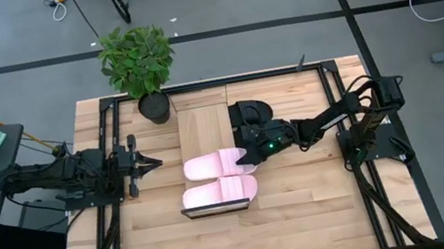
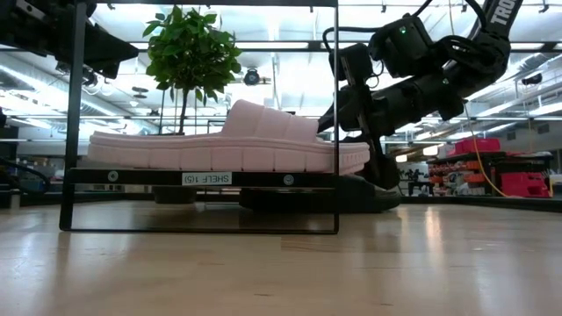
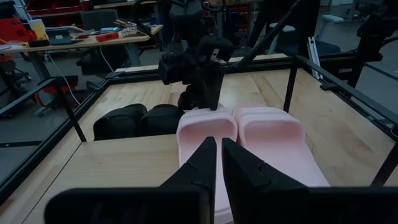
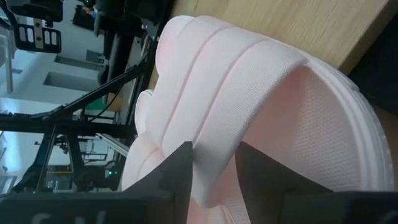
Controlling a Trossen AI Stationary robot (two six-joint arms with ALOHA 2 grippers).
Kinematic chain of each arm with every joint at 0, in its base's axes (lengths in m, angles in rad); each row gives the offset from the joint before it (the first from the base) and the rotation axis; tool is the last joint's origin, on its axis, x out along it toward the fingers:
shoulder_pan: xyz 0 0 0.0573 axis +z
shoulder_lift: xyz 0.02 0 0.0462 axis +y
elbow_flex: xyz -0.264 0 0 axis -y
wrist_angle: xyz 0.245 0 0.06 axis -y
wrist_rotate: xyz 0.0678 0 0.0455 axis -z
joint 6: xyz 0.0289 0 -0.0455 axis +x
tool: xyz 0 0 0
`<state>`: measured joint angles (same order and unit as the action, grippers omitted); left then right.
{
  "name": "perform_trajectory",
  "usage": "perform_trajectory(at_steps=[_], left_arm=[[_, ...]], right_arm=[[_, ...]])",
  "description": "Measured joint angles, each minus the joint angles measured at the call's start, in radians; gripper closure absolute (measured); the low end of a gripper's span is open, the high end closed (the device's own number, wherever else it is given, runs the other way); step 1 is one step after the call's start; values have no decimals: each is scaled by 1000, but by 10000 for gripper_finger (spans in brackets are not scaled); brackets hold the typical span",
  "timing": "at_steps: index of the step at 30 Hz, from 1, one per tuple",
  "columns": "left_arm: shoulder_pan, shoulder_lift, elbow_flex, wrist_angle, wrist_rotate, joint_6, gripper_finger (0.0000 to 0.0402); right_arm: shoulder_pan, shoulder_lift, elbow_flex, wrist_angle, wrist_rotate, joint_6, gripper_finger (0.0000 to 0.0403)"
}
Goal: Pick and place slides into the shelf
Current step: Put the pink slipper on the shelf, then put the bottom black slipper on the shelf
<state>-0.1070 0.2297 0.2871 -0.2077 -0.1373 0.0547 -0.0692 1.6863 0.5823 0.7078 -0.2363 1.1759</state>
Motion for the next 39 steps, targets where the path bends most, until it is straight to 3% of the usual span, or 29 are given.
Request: perform_trajectory(at_steps=[8,18,27,39], left_arm=[[0,0,0,0,0,0,362],[0,0,0,0,0,0,366],[0,0,0,0,0,0,366],[0,0,0,0,0,-1,362]], right_arm=[[-7,-85,0,-72,2,-7,258],[-7,-310,0,-463,61,-102,256],[-19,-520,0,-906,290,-206,256],[-201,-516,-39,-931,308,-361,257]])
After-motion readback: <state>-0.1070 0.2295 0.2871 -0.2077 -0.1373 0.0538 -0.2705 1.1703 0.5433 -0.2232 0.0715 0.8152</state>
